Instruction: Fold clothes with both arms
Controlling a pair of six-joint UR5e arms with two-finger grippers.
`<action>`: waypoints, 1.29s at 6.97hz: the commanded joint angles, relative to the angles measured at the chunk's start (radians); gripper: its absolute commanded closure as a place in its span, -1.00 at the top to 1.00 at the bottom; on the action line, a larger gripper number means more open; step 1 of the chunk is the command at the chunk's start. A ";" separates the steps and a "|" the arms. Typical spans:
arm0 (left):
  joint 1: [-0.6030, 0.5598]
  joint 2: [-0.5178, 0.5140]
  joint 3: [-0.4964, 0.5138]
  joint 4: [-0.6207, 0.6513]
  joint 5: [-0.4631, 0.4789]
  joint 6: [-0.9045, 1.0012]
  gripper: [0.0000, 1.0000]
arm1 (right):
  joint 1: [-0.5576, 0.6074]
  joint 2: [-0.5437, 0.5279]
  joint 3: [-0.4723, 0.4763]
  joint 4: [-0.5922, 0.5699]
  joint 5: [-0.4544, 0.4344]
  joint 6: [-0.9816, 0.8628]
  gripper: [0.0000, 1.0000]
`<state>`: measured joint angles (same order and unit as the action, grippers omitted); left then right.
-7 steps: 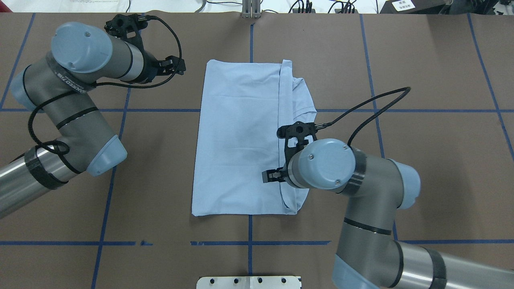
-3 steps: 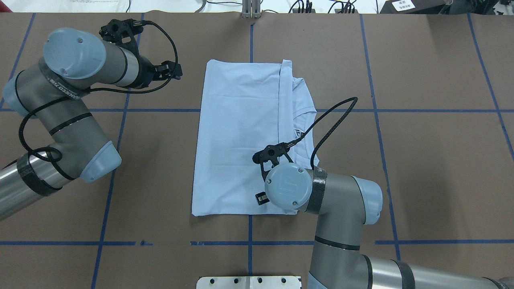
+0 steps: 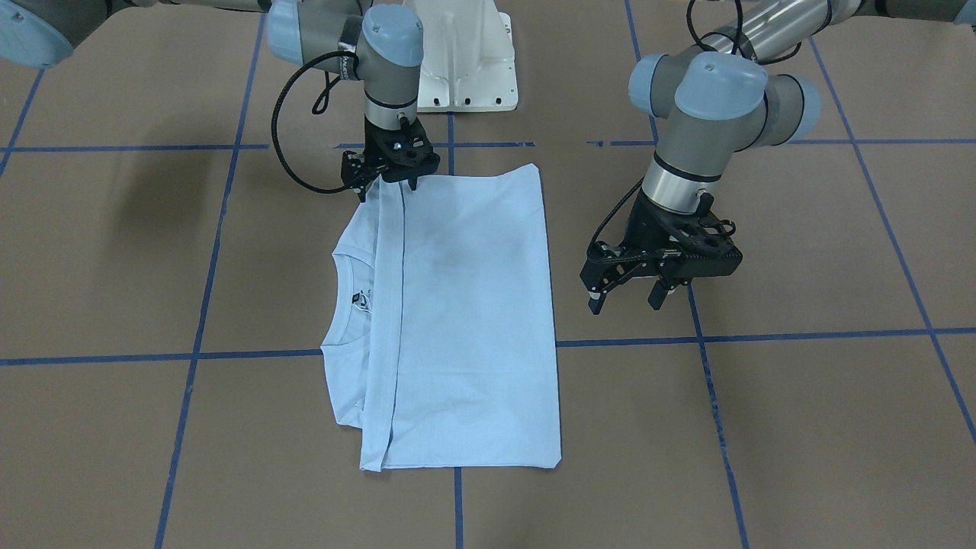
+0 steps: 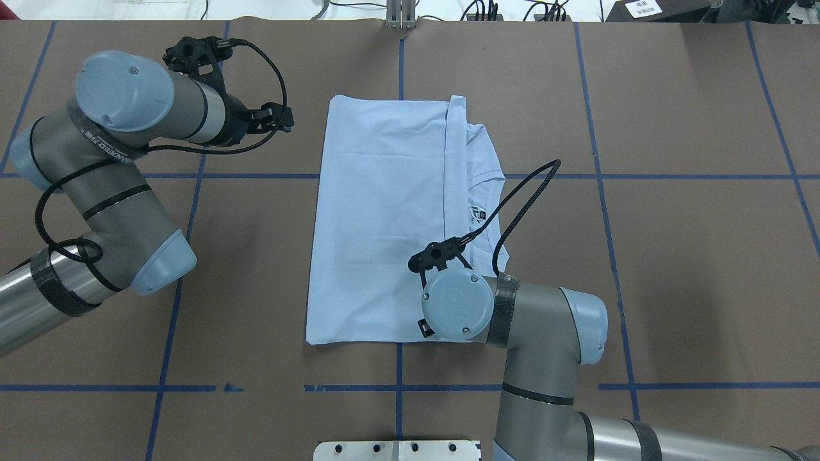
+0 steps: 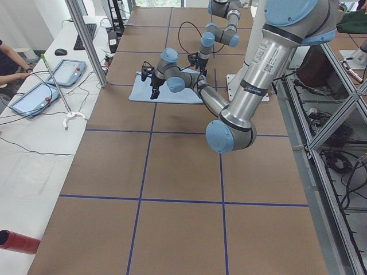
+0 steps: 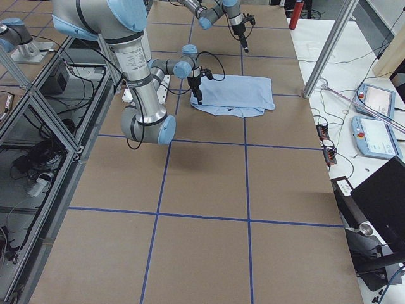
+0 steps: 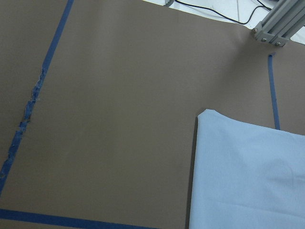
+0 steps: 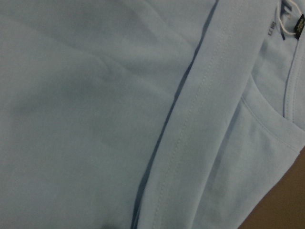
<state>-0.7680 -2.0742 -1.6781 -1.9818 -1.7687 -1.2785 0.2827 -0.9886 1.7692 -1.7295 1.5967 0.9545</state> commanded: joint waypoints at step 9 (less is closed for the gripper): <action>0.053 -0.014 0.005 -0.008 0.003 -0.053 1.00 | 0.036 -0.053 0.019 -0.028 0.016 -0.028 1.00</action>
<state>-0.7248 -2.0853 -1.6734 -1.9895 -1.7670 -1.3221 0.3098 -1.0309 1.7848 -1.7604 1.6108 0.9378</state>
